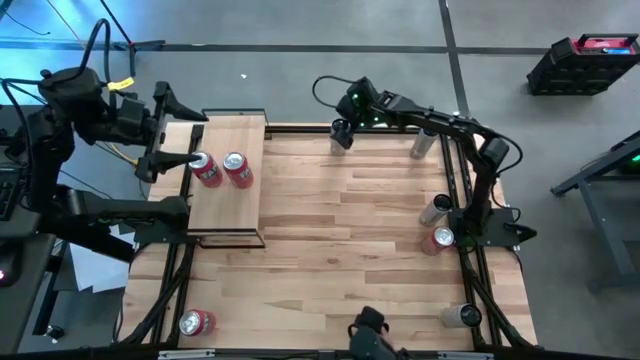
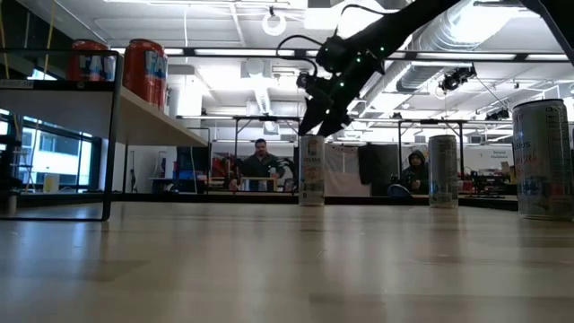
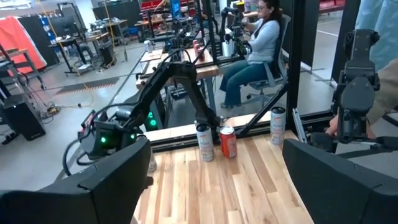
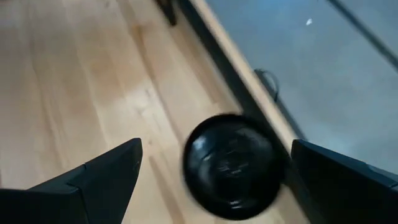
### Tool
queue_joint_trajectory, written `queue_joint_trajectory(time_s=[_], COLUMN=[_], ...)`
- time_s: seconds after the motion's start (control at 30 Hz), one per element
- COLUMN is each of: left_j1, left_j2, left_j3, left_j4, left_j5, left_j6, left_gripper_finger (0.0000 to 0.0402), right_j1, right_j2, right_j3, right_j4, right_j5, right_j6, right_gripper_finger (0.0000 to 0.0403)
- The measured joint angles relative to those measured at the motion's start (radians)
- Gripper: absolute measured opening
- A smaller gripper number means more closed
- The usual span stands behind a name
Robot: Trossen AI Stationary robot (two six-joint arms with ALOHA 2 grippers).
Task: Place canned beverage on shelf
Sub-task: Put the top left white yellow soda can on the shelf
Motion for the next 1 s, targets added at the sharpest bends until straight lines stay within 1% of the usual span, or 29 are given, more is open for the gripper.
queue_joint_trajectory(time_s=[0.13, 0.27, 0.43, 0.6, 1.0], left_j1=[0.0, 0.0, 0.0, 0.0, 0.0], left_j2=[-0.008, -0.028, -0.051, -0.065, -0.065], left_j3=[0.0, 0.0, 0.001, 0.001, 0.001], left_j4=[0.0, -0.001, 0.0, 0.0, 0.0], left_j5=[0.0, 0.0, 0.0, 0.0, 0.0], left_j6=[0.0, 0.0, 0.0, 0.0, 0.0], left_gripper_finger=[0.0358, 0.0358, 0.0358, 0.0358, 0.0358], right_j1=[-0.001, -0.001, -0.001, -0.001, 0.0], right_j2=[0.014, 0.024, 0.024, 0.024, 0.024], right_j3=[0.0, 0.0, 0.0, 0.0, 0.0], right_j4=[0.005, 0.003, 0.003, 0.001, 0.0], right_j5=[0.009, 0.062, 0.086, 0.086, 0.086], right_j6=[0.004, 0.032, 0.041, 0.04, 0.085], right_gripper_finger=[0.0399, 0.0393, 0.0362, 0.0329, 0.0288])
